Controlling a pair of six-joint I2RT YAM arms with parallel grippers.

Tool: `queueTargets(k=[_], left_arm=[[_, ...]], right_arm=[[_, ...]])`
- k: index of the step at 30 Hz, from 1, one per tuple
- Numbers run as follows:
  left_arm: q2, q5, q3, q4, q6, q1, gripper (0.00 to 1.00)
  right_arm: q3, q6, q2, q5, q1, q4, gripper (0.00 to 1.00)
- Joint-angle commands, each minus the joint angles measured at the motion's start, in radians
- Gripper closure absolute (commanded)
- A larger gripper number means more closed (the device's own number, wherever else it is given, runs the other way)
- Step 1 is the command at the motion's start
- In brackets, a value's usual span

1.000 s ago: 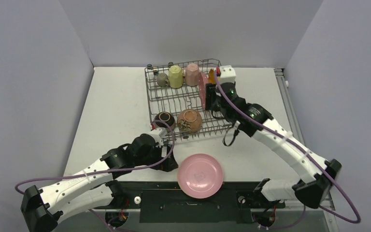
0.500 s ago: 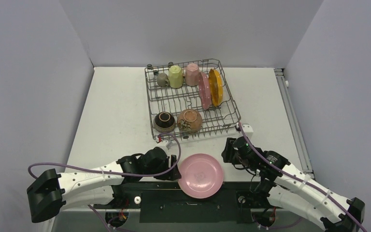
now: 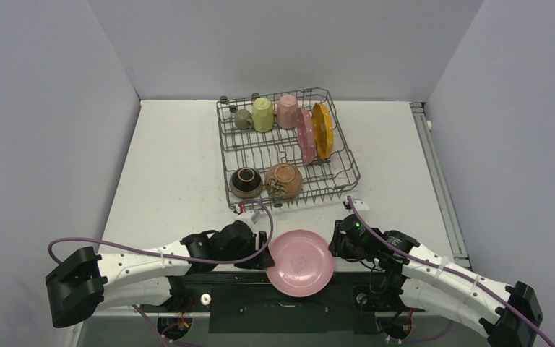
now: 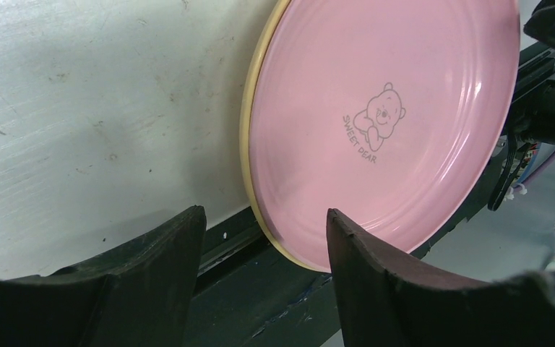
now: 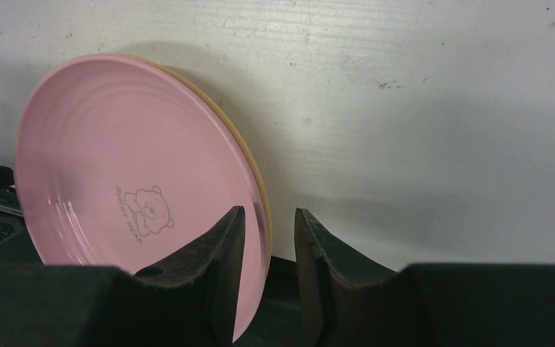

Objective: Load the mixed dishes into the dish rack
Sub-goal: Pick up the plate at the center of the board.

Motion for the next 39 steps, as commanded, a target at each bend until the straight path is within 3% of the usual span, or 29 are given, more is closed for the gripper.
queueTargets(k=[1,9,15,22,29,39], left_arm=[[-0.001,-0.015,-0.015,0.061,-0.006,-0.005,0.42],[-0.012,-0.015,-0.039,0.066,-0.009,-0.004,0.42],[-0.018,-0.017,-0.044,0.070,-0.009,-0.003,0.42],[-0.055,-0.030,-0.021,0.002,0.005,0.006,0.41],[-0.128,-0.058,0.054,-0.125,0.039,0.017,0.32],[-0.166,0.015,0.132,-0.140,0.049,0.036,0.28]], right_arm=[[-0.015,0.032,0.022,-0.008,0.028,0.069,0.72],[-0.014,0.045,0.076,0.010,0.072,0.082,0.81],[0.006,0.050,0.109,0.041,0.101,0.060,1.00],[0.117,0.040,0.114,0.169,0.149,-0.066,1.00],[0.258,0.030,0.128,0.252,0.204,-0.165,1.00],[0.374,0.020,0.117,0.238,0.255,-0.198,1.00]])
